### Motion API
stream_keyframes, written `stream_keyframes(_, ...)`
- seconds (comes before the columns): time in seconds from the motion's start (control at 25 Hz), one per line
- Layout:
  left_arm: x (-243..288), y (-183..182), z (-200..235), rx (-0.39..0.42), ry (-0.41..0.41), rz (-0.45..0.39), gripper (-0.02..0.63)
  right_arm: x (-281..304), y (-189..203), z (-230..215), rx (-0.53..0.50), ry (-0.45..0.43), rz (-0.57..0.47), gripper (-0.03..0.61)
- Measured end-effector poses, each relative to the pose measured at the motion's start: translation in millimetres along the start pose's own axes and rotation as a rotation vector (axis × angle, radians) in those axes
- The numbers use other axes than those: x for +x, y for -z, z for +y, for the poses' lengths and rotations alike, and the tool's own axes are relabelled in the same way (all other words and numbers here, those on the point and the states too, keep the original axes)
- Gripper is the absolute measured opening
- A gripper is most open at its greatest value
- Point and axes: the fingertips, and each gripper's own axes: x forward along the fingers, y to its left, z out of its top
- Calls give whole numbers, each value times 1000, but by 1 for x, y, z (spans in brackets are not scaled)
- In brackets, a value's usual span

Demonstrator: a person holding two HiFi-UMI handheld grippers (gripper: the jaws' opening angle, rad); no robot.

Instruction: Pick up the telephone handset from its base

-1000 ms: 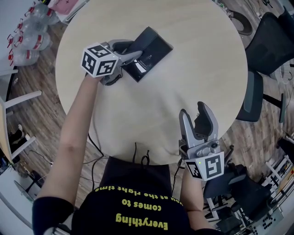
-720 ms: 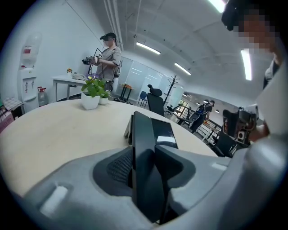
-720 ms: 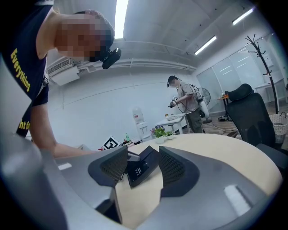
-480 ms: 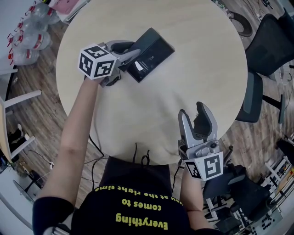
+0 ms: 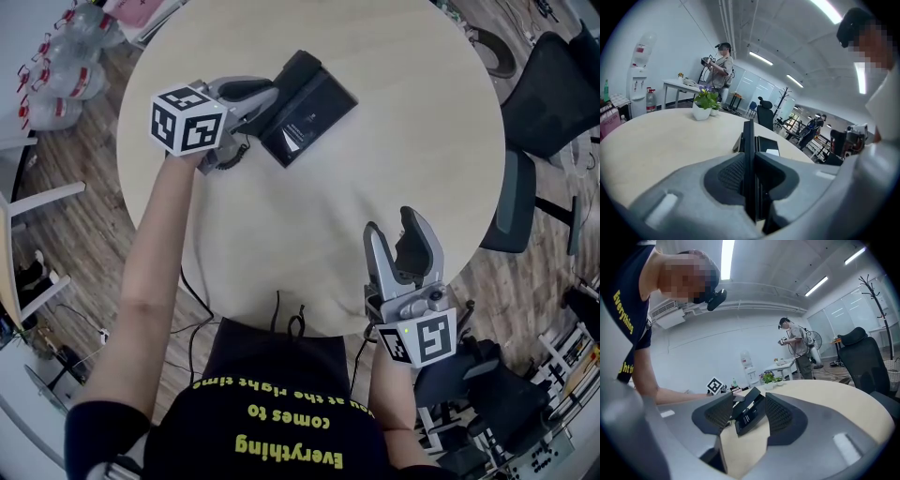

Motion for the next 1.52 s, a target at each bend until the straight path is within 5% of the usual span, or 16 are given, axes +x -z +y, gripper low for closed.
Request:
stream_keyframes(0.48, -33, -33, -50, 84, -28, -181, 71, -1, -18, 9, -34, 0, -42, 215)
stream_keyframes(1.04, -121, -69, -114, 146, -155, -392, 72, -27, -53, 38, -131, -11, -120, 196)
stream_keyframes(1.52, -194, -68, -176, 221, -268, -534, 72, -55, -83, 81, -261, -56, -184, 67)
